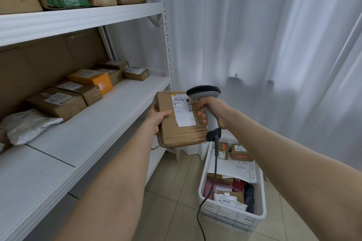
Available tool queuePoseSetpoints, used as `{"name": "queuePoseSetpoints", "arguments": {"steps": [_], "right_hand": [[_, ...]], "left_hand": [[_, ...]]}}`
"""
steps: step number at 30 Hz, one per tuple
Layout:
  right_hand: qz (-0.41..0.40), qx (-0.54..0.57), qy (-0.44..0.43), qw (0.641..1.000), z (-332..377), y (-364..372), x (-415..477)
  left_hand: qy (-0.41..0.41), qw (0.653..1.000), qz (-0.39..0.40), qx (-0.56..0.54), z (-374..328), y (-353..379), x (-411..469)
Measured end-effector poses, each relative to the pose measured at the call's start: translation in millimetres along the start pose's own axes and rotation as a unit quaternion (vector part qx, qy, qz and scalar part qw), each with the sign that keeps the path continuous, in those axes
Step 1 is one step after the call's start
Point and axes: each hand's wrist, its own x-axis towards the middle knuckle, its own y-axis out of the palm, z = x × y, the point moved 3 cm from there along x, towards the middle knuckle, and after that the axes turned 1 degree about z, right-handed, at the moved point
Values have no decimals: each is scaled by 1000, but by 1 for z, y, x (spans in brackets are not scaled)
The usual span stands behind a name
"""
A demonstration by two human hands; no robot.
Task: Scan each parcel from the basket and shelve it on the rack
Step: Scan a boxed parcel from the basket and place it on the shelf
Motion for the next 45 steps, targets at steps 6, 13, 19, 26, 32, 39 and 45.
{"name": "queuePoseSetpoints", "arguments": {"steps": [6,13,19,26,32,39,45], "right_hand": [[-9,-3,-4,1000,2,2,8],[-75,48,-13,996,-1,17,35],[-102,95,-19,990,-2,39,74],[-46,143,-33,988,21,76,146],[18,139,-40,989,45,107,231],[38,109,21,993,71,118,345],[72,127,74,986,79,125,412]], "left_hand": [[-7,1000,1,-3,0,-6,3],[-3,996,-62,-59,-17,-44,9],[-17,987,-120,-103,-41,-85,30],[-42,979,-151,-128,-66,-106,67],[-50,977,-142,-154,-82,-113,116],[-61,944,-264,-187,-98,-125,215],[-94,918,-332,-196,-93,-143,275]]}}
